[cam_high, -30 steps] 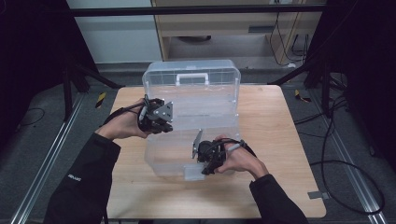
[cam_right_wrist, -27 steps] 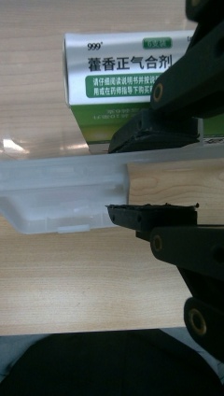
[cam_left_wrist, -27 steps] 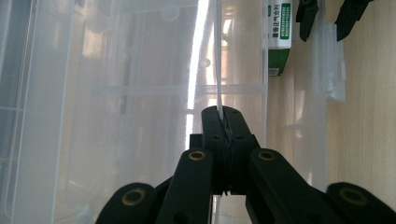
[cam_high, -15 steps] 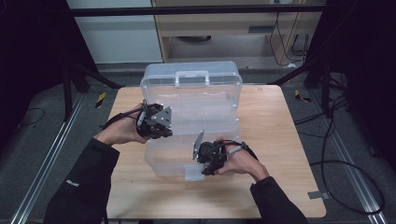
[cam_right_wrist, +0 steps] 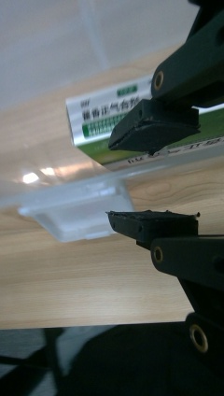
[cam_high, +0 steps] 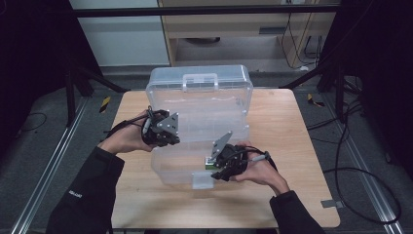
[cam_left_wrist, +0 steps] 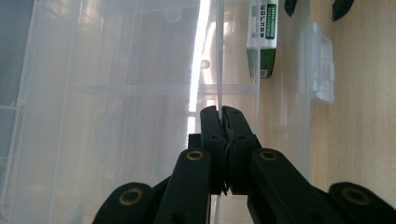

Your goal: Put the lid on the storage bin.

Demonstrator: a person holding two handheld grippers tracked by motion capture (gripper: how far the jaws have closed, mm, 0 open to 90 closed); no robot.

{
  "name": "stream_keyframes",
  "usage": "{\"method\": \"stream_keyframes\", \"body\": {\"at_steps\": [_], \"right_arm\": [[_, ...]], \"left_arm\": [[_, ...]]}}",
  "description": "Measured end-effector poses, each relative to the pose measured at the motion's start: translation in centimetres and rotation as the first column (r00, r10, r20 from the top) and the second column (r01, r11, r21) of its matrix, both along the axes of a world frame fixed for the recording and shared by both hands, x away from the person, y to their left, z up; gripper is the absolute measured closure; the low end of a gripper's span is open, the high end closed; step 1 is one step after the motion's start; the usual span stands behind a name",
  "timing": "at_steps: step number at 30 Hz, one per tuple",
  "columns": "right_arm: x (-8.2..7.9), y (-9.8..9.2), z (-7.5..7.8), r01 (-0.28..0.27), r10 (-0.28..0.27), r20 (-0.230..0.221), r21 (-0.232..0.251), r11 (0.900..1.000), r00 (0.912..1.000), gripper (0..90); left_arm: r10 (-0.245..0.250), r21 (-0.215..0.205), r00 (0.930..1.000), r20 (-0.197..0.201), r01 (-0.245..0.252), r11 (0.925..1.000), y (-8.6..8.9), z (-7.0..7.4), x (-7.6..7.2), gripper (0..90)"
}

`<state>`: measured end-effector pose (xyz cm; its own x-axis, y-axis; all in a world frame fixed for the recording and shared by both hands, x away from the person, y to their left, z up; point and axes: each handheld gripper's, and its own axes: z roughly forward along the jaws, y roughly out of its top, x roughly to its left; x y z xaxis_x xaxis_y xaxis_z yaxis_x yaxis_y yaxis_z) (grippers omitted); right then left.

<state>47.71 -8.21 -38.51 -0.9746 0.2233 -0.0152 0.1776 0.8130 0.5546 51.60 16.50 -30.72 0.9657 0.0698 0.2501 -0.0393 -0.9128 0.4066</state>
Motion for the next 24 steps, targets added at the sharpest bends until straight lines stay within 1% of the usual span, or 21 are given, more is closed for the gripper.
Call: {"method": "stream_keyframes", "body": {"at_steps": [2, 4, 8, 11, 12, 15, 17, 20, 21, 22, 24], "right_arm": [[-0.1, -0.9, 0.4, 0.047, -0.048, 0.007, 0.056, 0.997, 0.9988, 61.1], [-0.2, -1.8, 0.7, 0.081, -0.082, 0.011, 0.102, 0.992, 0.9966, 63.8], [-0.4, -3.4, 1.0, 0.158, -0.160, 0.003, 0.158, 0.975, 0.9871, 67.7], [-0.5, -4.5, 1.0, 0.189, -0.192, 0.000, 0.196, 0.962, 0.9813, 70.4], [-0.6, -4.8, 1.0, 0.202, -0.207, 0.003, 0.213, 0.956, 0.9783, 71.9], [-0.8, -5.8, 1.1, 0.241, -0.247, -0.007, 0.258, 0.936, 0.9689, 75.9], [-0.8, -6.4, 1.1, 0.255, -0.263, -0.010, 0.283, 0.925, 0.9648, 78.1], [-1.0, -7.1, 1.2, 0.270, -0.281, -0.010, 0.305, 0.913, 0.9597, 80.9], [-1.1, -7.3, 1.2, 0.275, -0.286, -0.011, 0.307, 0.911, 0.9582, 82.5], [-1.2, -7.6, 1.2, 0.281, -0.294, -0.009, 0.316, 0.906, 0.9558, 83.9], [-1.3, -8.1, 1.3, 0.299, -0.313, -0.012, 0.338, 0.893, 0.9496, 87.1]], "left_arm": [[0.000, -0.001, 1.0000, 0.000, 0.000, 1.0000, 0.0, 0.0, 0.0, 87.8], [0.003, 0.000, 1.0000, -0.001, -0.003, 1.0000, 0.0, 0.0, 0.0, 87.7], [0.006, 0.003, 1.0000, -0.001, -0.006, 1.0000, -0.1, 0.0, 0.0, 87.6], [0.008, 0.004, 1.0000, -0.002, -0.008, 1.0000, -0.1, 0.0, 0.0, 87.6], [0.009, 0.004, 1.0000, -0.002, -0.009, 1.0000, -0.1, 0.0, 0.0, 87.6], [0.009, 0.003, 1.0000, -0.004, -0.009, 1.0000, -0.1, 0.0, 0.0, 87.6], [0.010, 0.003, 0.9999, -0.004, -0.010, 0.9999, -0.1, 0.0, 0.0, 87.6], [0.011, 0.002, 0.9999, -0.005, -0.011, 0.9999, -0.1, 0.0, 0.0, 87.5], [0.010, 0.001, 0.9999, -0.005, -0.010, 0.9999, -0.1, 0.0, -0.1, 87.5], [0.017, -0.006, 0.9998, -0.010, -0.017, 0.9998, -0.1, -0.1, -0.1, 87.5], [0.018, -0.008, 0.9998, -0.011, -0.018, 0.9998, 0.0, -0.1, -0.1, 87.5]]}}
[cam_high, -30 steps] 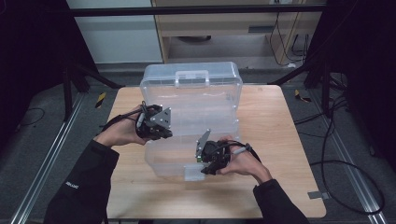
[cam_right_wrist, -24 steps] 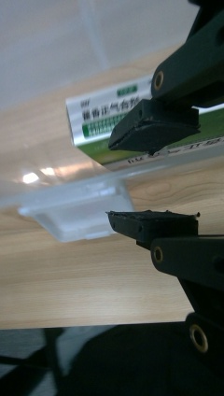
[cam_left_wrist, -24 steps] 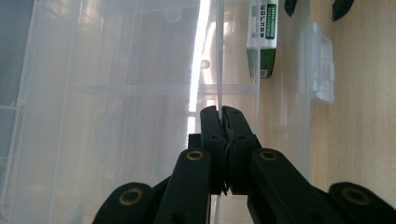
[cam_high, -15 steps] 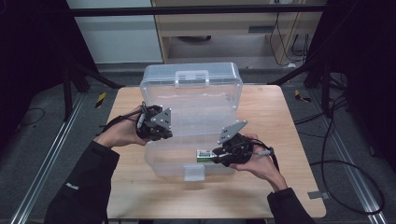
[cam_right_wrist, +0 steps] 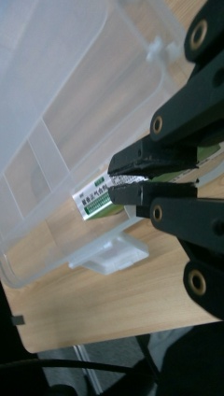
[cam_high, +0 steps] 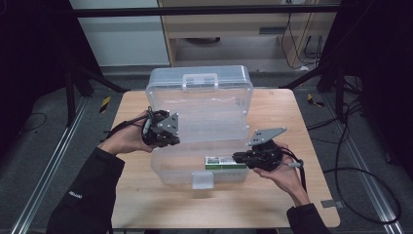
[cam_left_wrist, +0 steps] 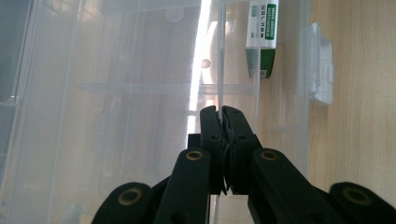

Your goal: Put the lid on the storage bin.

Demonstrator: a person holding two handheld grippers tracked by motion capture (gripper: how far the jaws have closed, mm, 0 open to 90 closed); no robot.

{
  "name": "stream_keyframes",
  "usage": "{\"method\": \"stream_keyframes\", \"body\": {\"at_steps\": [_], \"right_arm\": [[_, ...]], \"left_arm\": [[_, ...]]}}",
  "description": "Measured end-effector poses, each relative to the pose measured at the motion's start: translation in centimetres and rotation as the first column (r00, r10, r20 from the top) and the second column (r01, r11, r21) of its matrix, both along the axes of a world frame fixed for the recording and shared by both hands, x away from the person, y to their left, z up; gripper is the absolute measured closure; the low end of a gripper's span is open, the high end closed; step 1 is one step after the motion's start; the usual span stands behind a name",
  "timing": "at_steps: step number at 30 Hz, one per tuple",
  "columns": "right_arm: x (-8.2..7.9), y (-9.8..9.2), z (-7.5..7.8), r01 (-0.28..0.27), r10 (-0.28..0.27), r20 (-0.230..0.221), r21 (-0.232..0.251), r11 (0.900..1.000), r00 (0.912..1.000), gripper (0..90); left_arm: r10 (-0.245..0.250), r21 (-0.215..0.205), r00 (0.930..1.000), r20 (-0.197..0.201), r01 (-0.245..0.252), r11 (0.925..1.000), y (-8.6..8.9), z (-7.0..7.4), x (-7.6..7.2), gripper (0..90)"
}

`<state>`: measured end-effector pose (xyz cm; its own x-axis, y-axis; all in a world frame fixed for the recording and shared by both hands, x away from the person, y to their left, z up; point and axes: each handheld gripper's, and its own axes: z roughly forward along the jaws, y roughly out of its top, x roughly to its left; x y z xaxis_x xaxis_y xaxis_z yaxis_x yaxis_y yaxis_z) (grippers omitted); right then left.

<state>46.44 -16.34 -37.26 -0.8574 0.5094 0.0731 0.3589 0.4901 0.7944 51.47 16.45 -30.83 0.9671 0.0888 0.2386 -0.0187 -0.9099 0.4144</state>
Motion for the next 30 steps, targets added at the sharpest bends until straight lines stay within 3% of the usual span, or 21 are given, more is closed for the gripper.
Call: {"method": "stream_keyframes", "body": {"at_steps": [7, 11, 15, 20, 25, 26, 30], "right_arm": [[-0.3, -1.6, 0.9, 0.046, -0.050, 0.032, 0.117, 0.992, 0.9982, 90.0], [-0.3, -2.0, 1.7, 0.079, -0.092, 0.068, 0.178, 0.981, 0.9934, 90.0], [0.2, -2.4, 2.4, 0.138, -0.172, 0.127, 0.243, 0.960, 0.9768, 90.0], [1.7, -2.4, 2.8, 0.206, -0.251, 0.141, 0.273, 0.940, 0.9578, 90.0], [3.3, -2.1, 3.0, 0.241, -0.294, 0.140, 0.307, 0.921, 0.9454, 90.0], [3.6, -2.0, 3.0, 0.250, -0.301, 0.131, 0.307, 0.918, 0.9447, 90.0], [4.3, -1.7, 3.1, 0.277, -0.328, 0.130, 0.304, 0.911, 0.9356, 90.0]], "left_arm": [[-0.022, -0.009, 0.9996, 0.016, 0.023, 0.9997, -0.1, -0.1, 0.1, 87.5], [-0.026, -0.006, 0.9995, 0.019, 0.027, 0.9996, -0.1, -0.1, 0.1, 87.5], [-0.021, -0.020, 0.9997, 0.011, 0.021, 0.9996, 0.0, -0.2, 0.1, 87.4], [-0.022, -0.017, 0.9997, 0.012, 0.023, 0.9996, 0.0, -0.2, 0.0, 87.4], [-0.027, -0.029, 0.9995, 0.016, 0.027, 0.9992, 0.1, -0.3, 0.0, 87.2], [0.002, -0.030, 1.0000, -0.008, -0.003, 0.9996, 0.2, -0.4, -0.2, 87.2], [0.001, -0.023, 1.0000, -0.006, -0.001, 0.9997, 0.2, -0.4, -0.3, 87.2]]}}
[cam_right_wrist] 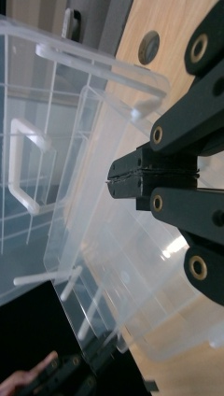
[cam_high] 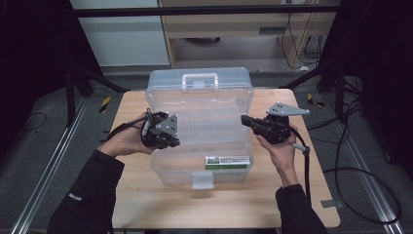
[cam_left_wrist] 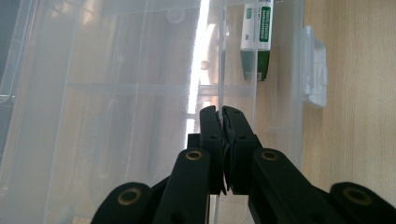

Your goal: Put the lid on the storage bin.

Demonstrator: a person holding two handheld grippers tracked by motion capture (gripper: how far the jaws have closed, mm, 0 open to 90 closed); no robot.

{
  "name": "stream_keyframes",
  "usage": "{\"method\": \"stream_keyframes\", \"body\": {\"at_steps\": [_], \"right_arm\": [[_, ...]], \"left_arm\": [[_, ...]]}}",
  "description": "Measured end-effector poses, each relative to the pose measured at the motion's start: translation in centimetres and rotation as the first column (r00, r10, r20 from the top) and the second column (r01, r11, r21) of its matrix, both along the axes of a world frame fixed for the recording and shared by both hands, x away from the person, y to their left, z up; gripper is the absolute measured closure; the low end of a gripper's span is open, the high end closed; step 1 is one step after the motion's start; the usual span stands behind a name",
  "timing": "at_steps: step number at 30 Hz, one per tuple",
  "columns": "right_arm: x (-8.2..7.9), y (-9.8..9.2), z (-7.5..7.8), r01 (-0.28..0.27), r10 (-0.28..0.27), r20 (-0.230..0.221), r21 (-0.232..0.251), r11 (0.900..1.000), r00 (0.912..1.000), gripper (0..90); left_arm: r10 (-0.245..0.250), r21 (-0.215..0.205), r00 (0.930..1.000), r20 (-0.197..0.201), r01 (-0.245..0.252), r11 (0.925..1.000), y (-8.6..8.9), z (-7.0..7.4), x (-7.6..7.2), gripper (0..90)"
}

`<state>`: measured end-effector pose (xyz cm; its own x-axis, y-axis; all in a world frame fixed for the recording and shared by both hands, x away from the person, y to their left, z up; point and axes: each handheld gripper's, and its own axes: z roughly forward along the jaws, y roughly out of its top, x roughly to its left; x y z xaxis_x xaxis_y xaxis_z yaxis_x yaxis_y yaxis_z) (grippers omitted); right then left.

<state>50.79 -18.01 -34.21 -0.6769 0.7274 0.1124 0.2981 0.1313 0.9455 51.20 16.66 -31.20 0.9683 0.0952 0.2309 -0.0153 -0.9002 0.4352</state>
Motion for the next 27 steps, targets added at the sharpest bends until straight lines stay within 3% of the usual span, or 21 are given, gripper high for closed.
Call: {"method": "stream_keyframes", "body": {"at_steps": [5, 6, 8, 10, 27], "right_arm": [[0.9, -0.2, 0.4, 0.043, -0.043, 0.004, 0.006, 0.999, 0.9991, 90.0], [1.0, -0.2, 0.4, 0.044, -0.044, -0.006, 0.010, 0.999, 0.9990, 90.0], [1.3, -0.4, 0.5, 0.062, -0.062, 0.003, 0.006, 0.998, 0.9981, 90.0], [1.5, -0.5, 0.5, 0.073, -0.073, 0.004, 0.015, 0.997, 0.9974, 90.0], [2.5, -0.9, 0.7, 0.103, -0.102, -0.021, 0.035, 0.994, 0.9946, 90.0]], "left_arm": [[-0.028, -0.003, 0.9995, 0.015, 0.028, 0.9996, -0.1, 0.0, 0.1, 87.2], [0.000, 0.002, 0.9999, -0.011, 0.000, 1.0000, 0.0, -0.1, -0.1, 87.2], [-0.030, 0.001, 0.9994, 0.015, 0.030, 0.9995, -0.1, -0.1, 0.1, 87.2], [-0.028, -0.006, 0.9995, 0.012, 0.028, 0.9996, -0.1, -0.1, 0.1, 87.2], [-0.047, -0.010, 0.9989, 0.001, 0.047, 0.9988, -0.1, -0.9, -0.6, 86.6]]}}
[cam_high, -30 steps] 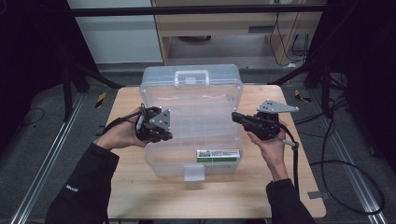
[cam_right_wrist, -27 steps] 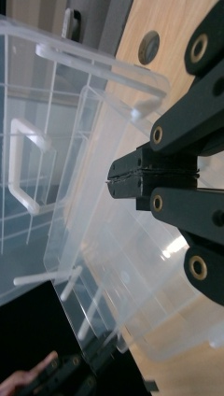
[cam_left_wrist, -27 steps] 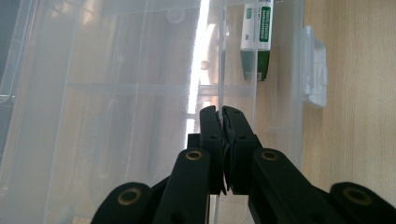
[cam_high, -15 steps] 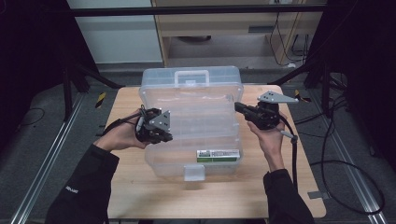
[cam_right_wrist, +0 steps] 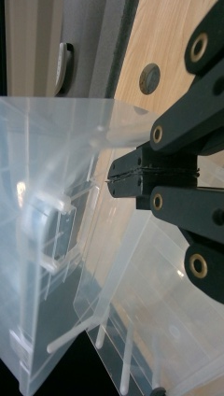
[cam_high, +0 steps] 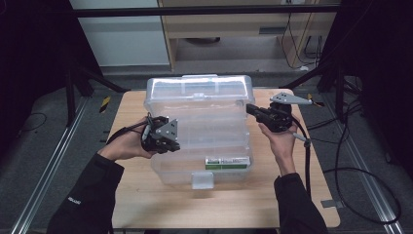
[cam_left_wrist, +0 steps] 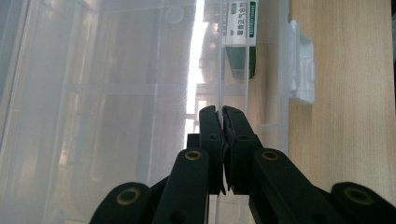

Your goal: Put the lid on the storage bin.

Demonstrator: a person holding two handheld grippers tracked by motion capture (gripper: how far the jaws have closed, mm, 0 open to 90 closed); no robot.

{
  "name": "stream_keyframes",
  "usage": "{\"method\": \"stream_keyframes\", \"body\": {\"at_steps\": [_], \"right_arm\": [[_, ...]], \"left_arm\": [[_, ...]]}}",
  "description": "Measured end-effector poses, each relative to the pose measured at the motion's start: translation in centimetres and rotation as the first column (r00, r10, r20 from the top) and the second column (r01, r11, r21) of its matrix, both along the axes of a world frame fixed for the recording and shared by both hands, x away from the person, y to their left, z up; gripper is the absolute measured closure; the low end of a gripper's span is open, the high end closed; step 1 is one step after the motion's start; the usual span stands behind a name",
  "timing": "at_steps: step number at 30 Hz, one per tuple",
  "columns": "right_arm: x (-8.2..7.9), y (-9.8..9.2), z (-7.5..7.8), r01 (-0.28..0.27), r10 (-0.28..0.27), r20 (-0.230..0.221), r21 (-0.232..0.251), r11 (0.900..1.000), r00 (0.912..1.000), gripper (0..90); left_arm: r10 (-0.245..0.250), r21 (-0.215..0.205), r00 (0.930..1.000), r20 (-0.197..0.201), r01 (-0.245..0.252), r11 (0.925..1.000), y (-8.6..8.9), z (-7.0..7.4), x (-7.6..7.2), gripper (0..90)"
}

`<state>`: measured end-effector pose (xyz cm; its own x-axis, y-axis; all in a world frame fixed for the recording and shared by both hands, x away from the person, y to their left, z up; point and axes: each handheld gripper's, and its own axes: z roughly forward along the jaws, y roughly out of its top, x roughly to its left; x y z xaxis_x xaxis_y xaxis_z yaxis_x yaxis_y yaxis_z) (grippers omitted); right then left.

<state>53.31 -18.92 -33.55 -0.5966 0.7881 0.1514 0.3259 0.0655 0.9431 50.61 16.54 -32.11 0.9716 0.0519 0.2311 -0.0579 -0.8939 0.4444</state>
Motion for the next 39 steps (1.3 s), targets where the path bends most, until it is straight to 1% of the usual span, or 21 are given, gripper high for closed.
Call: {"method": "stream_keyframes", "body": {"at_steps": [2, 4, 6, 9, 10, 11, 14, 16, 19, 22, 24, 25, 27, 30, 31, 32, 35, 36, 37, 38, 39], "right_arm": [[0.0, 0.0, 0.0, -0.008, 0.009, -0.006, 0.005, 1.000, 0.9999, 90.0], [0.0, 0.0, 0.0, -0.008, 0.008, -0.004, -0.002, 1.000, 1.0000, 90.0], [0.0, 0.0, 0.0, -0.010, 0.010, -0.005, -0.004, 1.000, 0.9999, 90.0], [0.0, 0.0, 0.0, -0.012, 0.012, -0.007, -0.002, 1.000, 0.9999, 90.0], [0.0, 0.0, 0.0, -0.012, 0.012, -0.007, -0.001, 1.000, 0.9999, 90.0], [0.0, 0.0, 0.0, -0.011, 0.011, -0.007, -0.003, 1.000, 0.9999, 90.0], [0.0, 0.0, 0.0, -0.012, 0.012, -0.009, -0.002, 1.000, 0.9999, 90.0], [0.0, 0.0, 0.0, -0.010, 0.010, -0.010, -0.001, 1.000, 0.9999, 90.0], [0.0, 0.0, 0.0, -0.013, 0.013, -0.011, 0.001, 1.000, 0.9999, 90.0], [-0.1, 0.0, 0.0, -0.013, 0.013, -0.013, -0.003, 1.000, 0.9998, 90.0], [-0.1, 0.0, 0.0, -0.013, 0.013, -0.012, -0.006, 1.000, 0.9998, 90.0], [-0.1, 0.0, 0.0, -0.014, 0.014, -0.013, -0.004, 1.000, 0.9998, 90.0], [-0.1, 0.0, -0.1, -0.014, 0.014, -0.015, -0.007, 1.000, 0.9998, 90.0], [-0.1, -0.1, 0.0, -0.015, 0.015, -0.015, -0.006, 1.000, 0.9998, 90.0], [-0.1, -0.1, -0.1, -0.015, 0.015, -0.014, -0.007, 1.000, 0.9998, 90.0], [-0.1, -0.1, -0.1, -0.015, 0.015, -0.014, -0.008, 1.000, 0.9998, 90.0], [-0.1, -0.1, -0.1, -0.015, 0.015, -0.017, -0.011, 1.000, 0.9997, 90.0], [-0.1, -0.1, -0.1, -0.015, 0.015, -0.016, -0.011, 1.000, 0.9998, 90.0], [-0.1, -0.1, -0.1, -0.016, 0.016, -0.017, -0.013, 1.000, 0.9997, 90.0], [-0.1, -0.1, -0.1, -0.016, 0.016, -0.017, -0.013, 1.000, 0.9997, 90.0], [-0.2, -0.1, -0.1, -0.016, 0.016, -0.017, -0.015, 1.000, 0.9997, 90.0]], "left_arm": [[-0.009, 0.022, 0.9999, 0.014, 0.009, 0.9997, -0.1, 0.1, -0.1, 86.2], [-0.005, 0.023, 0.9998, 0.021, 0.005, 0.9997, 0.0, 0.1, -0.1, 85.4], [-0.003, 0.013, 0.9997, 0.024, 0.003, 0.9999, 0.0, 0.1, -0.1, 83.9], [0.008, -0.019, 0.9997, 0.024, -0.008, 0.9998, 0.1, 0.1, -0.1, 77.6], [0.028, -0.025, 0.9996, -0.002, -0.028, 0.9993, 0.1, 0.0, -0.3, 77.0], [0.017, -0.041, 0.9995, 0.027, -0.016, 0.9990, 0.1, 0.1, -0.1, 75.2], [0.031, -0.087, 0.9989, 0.035, -0.028, 0.9958, 0.1, 0.2, 0.0, 69.3], [0.044, -0.123, 0.9986, 0.028, -0.040, 0.9916, 0.1, 0.2, 0.0, 65.8], [0.068, -0.173, 0.9975, 0.022, -0.063, 0.9828, 0.2, 0.3, 0.0, 60.8], [0.104, -0.235, 0.9944, 0.016, -0.098, 0.9671, 0.5, 0.2, 0.1, 56.8], [0.134, -0.281, 0.9909, 0.008, -0.127, 0.9514, 0.8, 0.2, 0.1, 54.0], [0.153, -0.303, 0.9883, 0.001, -0.145, 0.9418, 0.9, 0.1, 0.1, 52.7], [0.179, -0.334, 0.9838, -0.006, -0.171, 0.9271, 1.1, -0.1, 0.1, 50.7], [0.202, -0.371, 0.9789, -0.032, -0.199, 0.9072, 1.3, -0.4, 0.2, 48.3], [0.206, -0.380, 0.9778, -0.038, -0.205, 0.9019, 1.3, -0.5, 0.2, 47.7], [0.206, -0.386, 0.9777, -0.039, -0.205, 0.8993, 1.4, -0.6, 0.2, 47.3], [0.215, -0.420, 0.9750, -0.057, -0.218, 0.8809, 1.5, -0.6, 0.1, 46.9], [0.221, -0.437, 0.9733, -0.064, -0.226, 0.8704, 1.6, -0.6, 0.0, 46.7], [0.221, -0.444, 0.9733, -0.062, -0.225, 0.8670, 1.6, -0.6, 0.0, 46.7], [0.226, -0.459, 0.9716, -0.072, -0.233, 0.8574, 1.7, -0.5, -0.1, 47.3], [0.226, -0.462, 0.9710, -0.077, -0.236, 0.8548, 1.8, -0.5, -0.2, 47.7]]}}
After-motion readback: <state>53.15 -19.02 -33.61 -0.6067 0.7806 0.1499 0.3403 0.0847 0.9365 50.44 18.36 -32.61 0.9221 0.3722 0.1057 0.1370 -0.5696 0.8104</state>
